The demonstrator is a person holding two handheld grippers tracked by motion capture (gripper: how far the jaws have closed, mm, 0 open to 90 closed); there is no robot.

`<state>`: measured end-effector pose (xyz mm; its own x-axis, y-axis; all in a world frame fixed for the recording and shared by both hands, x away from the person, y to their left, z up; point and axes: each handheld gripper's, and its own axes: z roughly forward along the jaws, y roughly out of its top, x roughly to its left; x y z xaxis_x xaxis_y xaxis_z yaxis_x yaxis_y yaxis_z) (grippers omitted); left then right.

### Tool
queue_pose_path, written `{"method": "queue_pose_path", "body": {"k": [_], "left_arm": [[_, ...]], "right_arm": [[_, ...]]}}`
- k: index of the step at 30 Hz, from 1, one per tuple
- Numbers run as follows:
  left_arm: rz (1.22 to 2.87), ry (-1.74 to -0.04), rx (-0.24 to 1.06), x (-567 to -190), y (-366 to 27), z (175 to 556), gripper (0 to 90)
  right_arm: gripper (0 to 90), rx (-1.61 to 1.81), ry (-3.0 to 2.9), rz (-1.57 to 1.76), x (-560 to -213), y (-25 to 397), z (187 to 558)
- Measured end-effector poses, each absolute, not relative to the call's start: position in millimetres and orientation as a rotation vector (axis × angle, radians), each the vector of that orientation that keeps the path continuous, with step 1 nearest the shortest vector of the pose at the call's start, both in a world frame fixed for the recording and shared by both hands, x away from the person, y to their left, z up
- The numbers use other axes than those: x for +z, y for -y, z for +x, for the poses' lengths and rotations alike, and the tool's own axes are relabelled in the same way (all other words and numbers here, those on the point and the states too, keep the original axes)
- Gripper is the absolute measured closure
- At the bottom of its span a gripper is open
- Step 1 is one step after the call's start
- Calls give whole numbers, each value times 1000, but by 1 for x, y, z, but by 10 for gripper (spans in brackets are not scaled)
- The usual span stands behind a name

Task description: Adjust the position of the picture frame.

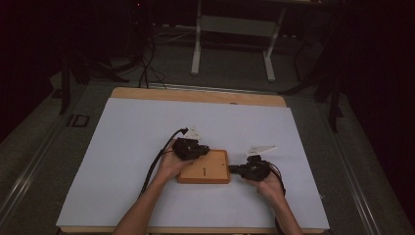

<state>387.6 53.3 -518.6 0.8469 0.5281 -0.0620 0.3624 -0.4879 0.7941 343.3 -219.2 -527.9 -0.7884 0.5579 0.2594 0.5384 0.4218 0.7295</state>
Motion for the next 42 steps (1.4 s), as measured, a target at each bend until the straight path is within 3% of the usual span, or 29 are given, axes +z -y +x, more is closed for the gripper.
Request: {"method": "queue_pose_path", "body": {"k": [21,33,35,38,42], "left_arm": [[2145,-756,274,-521,-58,389,845],[2128,-723,246,-524,-60,391,840],[2121,-736,226,-524,-62,392,800],[2116,-770,224,-524,-67,392,662],[2109,-793,233,-522,-75,389,583]], "right_arm": [[865,1301,-2562,985,-530,221,342],[861,1307,-2549,992,-530,221,343],[859,1307,-2546,995,-530,222,343],[851,1301,-2539,995,-530,223,343],[834,1297,-2530,998,-530,224,343]]}}
